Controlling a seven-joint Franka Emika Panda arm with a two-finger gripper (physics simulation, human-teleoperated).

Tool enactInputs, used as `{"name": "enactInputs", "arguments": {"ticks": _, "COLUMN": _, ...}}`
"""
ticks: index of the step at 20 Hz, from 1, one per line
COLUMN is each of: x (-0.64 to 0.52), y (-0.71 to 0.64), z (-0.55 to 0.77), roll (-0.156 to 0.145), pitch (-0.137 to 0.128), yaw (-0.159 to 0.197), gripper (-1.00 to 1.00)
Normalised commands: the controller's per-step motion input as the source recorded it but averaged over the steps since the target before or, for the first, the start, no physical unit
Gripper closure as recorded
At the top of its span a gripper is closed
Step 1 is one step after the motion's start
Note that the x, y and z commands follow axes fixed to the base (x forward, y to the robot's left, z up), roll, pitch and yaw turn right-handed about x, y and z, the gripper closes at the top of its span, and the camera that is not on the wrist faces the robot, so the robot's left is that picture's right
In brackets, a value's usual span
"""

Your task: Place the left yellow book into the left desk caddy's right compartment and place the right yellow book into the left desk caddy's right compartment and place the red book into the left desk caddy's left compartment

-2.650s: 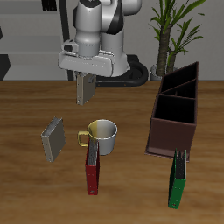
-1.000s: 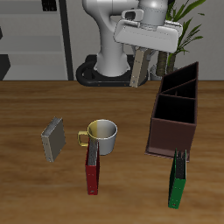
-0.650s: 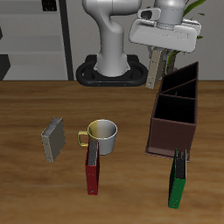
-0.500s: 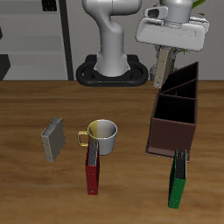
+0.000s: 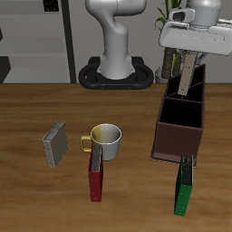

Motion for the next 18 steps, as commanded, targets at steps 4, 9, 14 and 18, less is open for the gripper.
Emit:
{"name": "enactInputs", "arguments": {"ticks": 4, "x": 0.17, "y": 0.23, "z": -0.03, "roll": 0.008, "pitch": 0.000, "yaw": 0.034, "gripper": 1.00}}
{"name": "enactInputs", "arguments": {"ticks": 9, "x": 0.16, "y": 0.15, "z": -0.21, "roll": 0.024, "pitch": 0.041, "yaw": 0.007, "gripper": 1.00}}
{"name": "enactInputs", "arguments": {"ticks": 14, "x": 0.12, "y": 0.05, "z": -0.26, "roll": 0.015, "pitch": 0.045, "yaw": -0.010, "gripper": 1.00}}
{"name": "enactInputs", "arguments": {"ticks": 18, "x": 0.02, "y": 0.02, "z": -0.12, "roll": 0.007, "pitch": 0.006, "yaw": 0.003, "gripper": 1.00}}
